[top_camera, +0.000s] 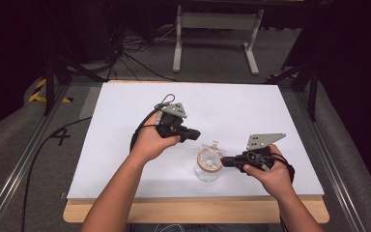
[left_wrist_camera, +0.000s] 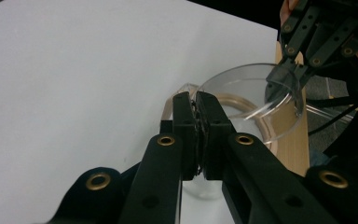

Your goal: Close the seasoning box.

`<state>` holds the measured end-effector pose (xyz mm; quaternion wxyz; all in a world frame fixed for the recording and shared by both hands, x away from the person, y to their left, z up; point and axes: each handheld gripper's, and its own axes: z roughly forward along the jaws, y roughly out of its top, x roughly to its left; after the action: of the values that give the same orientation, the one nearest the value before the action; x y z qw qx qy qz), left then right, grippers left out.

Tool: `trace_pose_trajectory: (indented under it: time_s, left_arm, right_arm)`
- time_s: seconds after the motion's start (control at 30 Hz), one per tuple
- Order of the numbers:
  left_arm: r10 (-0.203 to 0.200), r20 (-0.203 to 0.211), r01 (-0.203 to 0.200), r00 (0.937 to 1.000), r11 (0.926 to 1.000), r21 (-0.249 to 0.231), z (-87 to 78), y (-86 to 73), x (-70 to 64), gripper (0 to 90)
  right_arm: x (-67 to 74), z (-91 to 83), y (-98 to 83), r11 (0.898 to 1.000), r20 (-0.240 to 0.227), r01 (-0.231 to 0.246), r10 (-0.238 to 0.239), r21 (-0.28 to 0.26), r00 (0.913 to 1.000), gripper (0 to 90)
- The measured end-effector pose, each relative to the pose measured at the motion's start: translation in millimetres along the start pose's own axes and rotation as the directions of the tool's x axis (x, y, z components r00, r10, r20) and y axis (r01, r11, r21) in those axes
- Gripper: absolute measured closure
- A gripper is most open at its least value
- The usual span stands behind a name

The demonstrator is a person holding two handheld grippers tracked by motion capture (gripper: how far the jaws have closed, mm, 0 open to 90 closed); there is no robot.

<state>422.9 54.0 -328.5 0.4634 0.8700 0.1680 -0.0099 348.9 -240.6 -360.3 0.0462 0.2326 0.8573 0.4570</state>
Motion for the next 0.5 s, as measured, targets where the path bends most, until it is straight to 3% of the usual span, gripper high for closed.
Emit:
trace_pose_trajectory:
  time_s: [0.23,0.5]
  left_arm:
    - [-0.037,-0.001,0.037,0.9993,0.9992,0.017,-7.1,-22.8,-2.2,87.7]
    - [-0.068,-0.004,0.068,0.9977,0.9941,0.085,-4.2,-42.5,-0.1,88.1]
  right_arm:
    - [2.3,2.5,-1.3,0.998,-0.012,0.014,-0.014,0.063,0.9998,89.2]
    - [5.5,4.8,-1.2,0.989,-0.018,0.036,-0.034,0.147,0.9993,89.1]
